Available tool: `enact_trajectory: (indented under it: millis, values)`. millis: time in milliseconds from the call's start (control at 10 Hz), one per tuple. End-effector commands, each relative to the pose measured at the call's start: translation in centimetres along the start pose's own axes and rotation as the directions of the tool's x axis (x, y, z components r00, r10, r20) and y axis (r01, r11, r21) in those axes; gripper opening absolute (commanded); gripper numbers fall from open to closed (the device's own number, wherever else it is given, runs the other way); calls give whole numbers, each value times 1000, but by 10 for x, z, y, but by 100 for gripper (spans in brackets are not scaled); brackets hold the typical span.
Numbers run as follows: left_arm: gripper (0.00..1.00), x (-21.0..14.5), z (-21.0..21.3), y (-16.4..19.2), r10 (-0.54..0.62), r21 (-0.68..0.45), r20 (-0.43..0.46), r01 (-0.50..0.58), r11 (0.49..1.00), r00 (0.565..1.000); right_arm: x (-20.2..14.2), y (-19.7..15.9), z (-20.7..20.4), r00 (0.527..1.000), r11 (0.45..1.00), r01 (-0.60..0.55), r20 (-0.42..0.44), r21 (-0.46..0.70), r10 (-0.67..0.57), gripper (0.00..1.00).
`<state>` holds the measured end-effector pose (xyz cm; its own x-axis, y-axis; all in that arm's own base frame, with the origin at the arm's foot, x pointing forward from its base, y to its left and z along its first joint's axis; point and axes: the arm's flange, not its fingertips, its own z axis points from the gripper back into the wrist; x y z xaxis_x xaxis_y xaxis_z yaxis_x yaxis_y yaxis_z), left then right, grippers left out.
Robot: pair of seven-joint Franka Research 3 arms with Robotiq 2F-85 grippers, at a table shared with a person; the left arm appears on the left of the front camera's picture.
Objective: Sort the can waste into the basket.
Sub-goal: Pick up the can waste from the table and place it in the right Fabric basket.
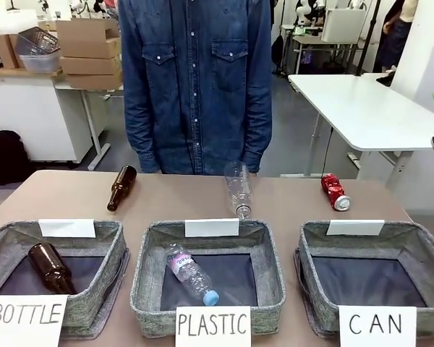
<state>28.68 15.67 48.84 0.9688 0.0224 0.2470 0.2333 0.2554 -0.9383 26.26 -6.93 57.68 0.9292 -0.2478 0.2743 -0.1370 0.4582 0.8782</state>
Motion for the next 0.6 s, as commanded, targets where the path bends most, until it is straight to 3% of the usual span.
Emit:
enact_trajectory:
  millis: [0,100,200,400,500]
  values:
    - [40,4,-77,-29,-198,-68,-258,186,980,946,2,1,-1,1000,999,-26,7,24,26,100]
    - [40,10,-125,-47,-280,-81,-353,269,960,893,2,1,-1,1000,999,-26,7,24,26,100]
    - [40,16,-172,-67,-374,-162,-442,338,927,815,2,1,-1,1000,999,-26,7,24,26,100]
    - [40,22,-280,-111,-515,-244,-531,461,853,673,0,1,0,1000,1000,-1,0,-2,1,100]
    - [40,17,-334,-130,-553,-253,-566,510,822,611,-3,7,51,994,998,-33,100,-53,38,100]
